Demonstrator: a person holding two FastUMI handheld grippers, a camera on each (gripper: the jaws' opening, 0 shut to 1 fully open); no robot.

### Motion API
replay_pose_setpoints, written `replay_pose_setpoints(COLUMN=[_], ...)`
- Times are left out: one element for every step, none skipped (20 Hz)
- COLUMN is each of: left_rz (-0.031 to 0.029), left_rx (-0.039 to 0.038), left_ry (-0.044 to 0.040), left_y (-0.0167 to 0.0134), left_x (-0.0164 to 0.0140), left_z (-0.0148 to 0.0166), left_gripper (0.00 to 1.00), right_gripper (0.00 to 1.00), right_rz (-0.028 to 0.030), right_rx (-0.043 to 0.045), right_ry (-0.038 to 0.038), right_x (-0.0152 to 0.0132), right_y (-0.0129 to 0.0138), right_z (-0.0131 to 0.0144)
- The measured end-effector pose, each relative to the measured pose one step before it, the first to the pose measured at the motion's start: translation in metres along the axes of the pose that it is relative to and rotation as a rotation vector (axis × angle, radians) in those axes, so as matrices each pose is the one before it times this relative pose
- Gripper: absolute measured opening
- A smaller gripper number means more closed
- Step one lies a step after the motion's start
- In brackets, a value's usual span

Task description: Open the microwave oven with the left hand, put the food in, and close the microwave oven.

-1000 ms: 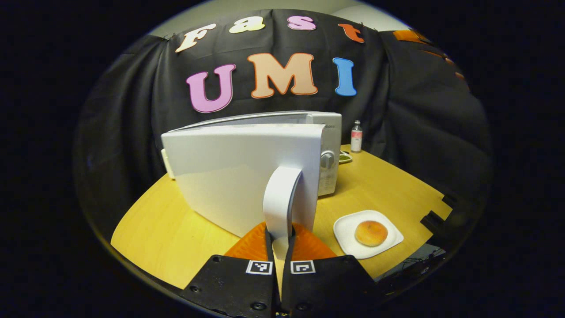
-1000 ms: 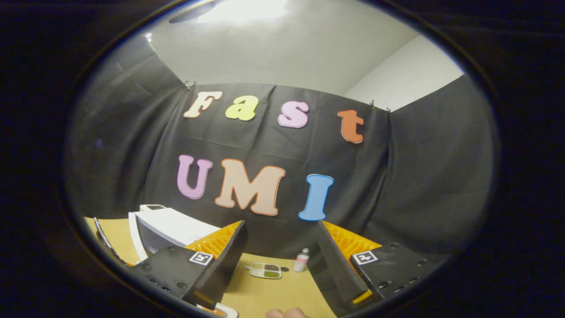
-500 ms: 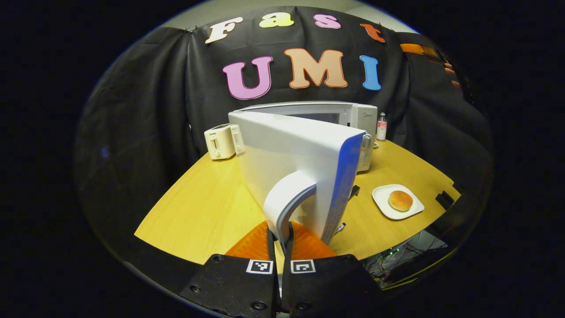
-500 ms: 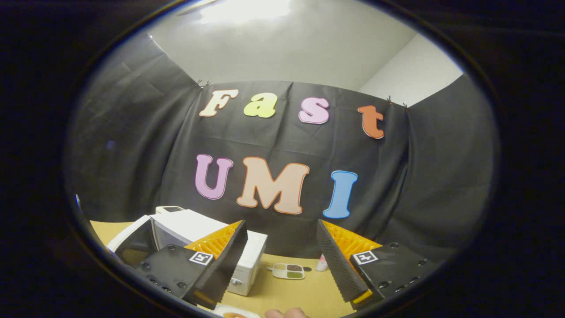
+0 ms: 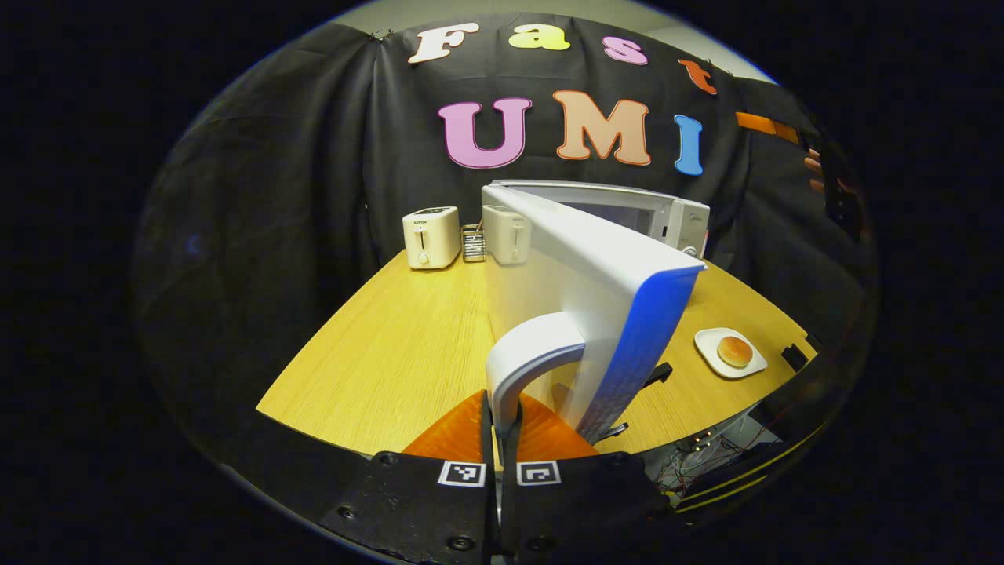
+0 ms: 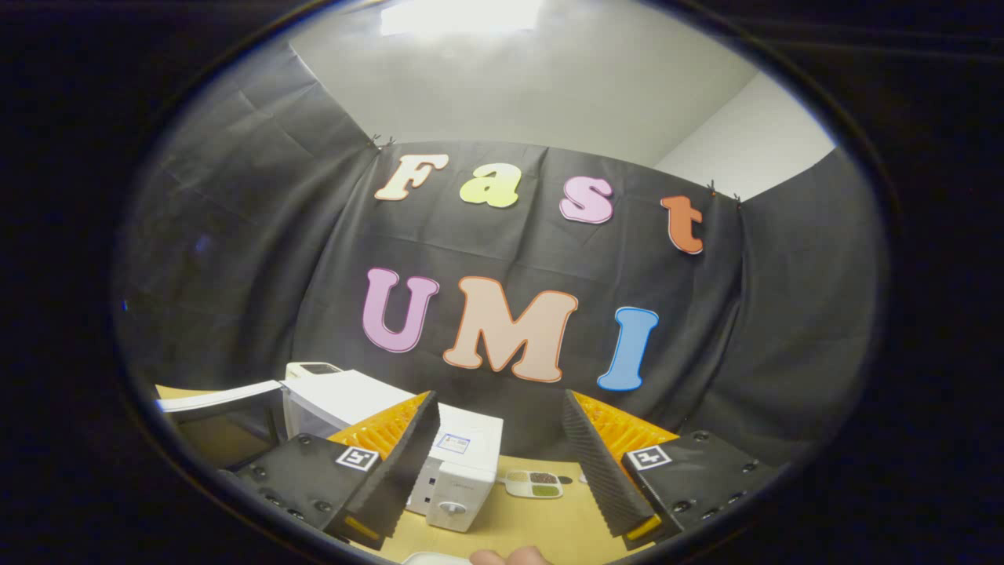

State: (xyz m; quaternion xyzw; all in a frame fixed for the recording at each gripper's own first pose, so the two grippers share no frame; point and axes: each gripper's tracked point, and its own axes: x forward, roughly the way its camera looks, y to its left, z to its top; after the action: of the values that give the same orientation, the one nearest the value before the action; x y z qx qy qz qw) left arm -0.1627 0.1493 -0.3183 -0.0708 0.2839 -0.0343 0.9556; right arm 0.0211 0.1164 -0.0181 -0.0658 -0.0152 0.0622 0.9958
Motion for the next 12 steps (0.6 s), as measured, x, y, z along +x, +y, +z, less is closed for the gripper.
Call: replay_pose_setpoints(left_rz=[-0.02861,-0.00702,-0.01112,0.00116,-0.00005,0.00458,-0.00273,-0.00279,-0.01226,-0.01182,0.00696,0.00317], left_rx=[-0.01125,0.00072,0.00421,0.01559,0.01509,0.01119,0.00071,-0.00469,0.00037,0.01262,0.02553,0.02924], left_ry=[0.0045,0.00098,0.01269,0.00197,0.00767,-0.00024,0.01196,0.00974,-0.0083,-0.01854,0.01732,0.01956], left_y=[-0.00481,-0.00112,-0.00067,0.00074,0.00094,0.00242,0.00181,0.00027,-0.00044,-0.00021,0.00432,0.00323], left_x=[0.0008,-0.00051,0.0001,-0.00073,-0.00153,-0.00053,-0.00104,-0.00138,-0.00487,-0.00159,-0.00617,-0.00528], left_z=[-0.00133,0.00118,-0.0031,-0.00051,0.00002,0.00144,-0.00098,0.0004,0.00341,0.00545,0.0028,0.00164], left_gripper=[0.02,0.05,0.1,0.13,0.16,0.16,0.16,0.17,0.19,0.19,0.24,0.44], right_gripper=[0.98,0.97,0.97,0.97,0.98,0.98,0.97,0.98,0.98,0.98,0.98,0.97], right_rz=[-0.00921,-0.00978,-0.00287,0.00148,0.00314,0.00191,-0.00276,-0.00173,-0.00167,-0.0026,-0.00671,-0.00928], right_rx=[-0.00677,-0.00884,-0.00475,0.00046,0.00338,0.00487,0.00556,0.00764,0.01434,0.02674,0.02465,0.02162], right_ry=[0.0043,0.00874,0.01406,0.01294,0.01034,0.00624,0.00735,0.01365,0.02302,0.01626,0.02608,0.03381], right_x=[-0.00044,-0.00052,-0.0014,-0.0017,-0.00144,-0.00361,-0.00265,-0.00151,-0.003,-0.00355,-0.00341,-0.00546], right_y=[0.00175,-0.00039,0.00241,0.00358,0.00269,0.00175,0.00035,0.00018,0.00019,0.00033,-0.0005,-0.00442], right_z=[-0.00256,-0.00557,-0.0055,-0.00639,-0.00332,-0.00359,-0.00354,-0.00779,-0.00908,-0.01152,-0.01233,-0.01648])
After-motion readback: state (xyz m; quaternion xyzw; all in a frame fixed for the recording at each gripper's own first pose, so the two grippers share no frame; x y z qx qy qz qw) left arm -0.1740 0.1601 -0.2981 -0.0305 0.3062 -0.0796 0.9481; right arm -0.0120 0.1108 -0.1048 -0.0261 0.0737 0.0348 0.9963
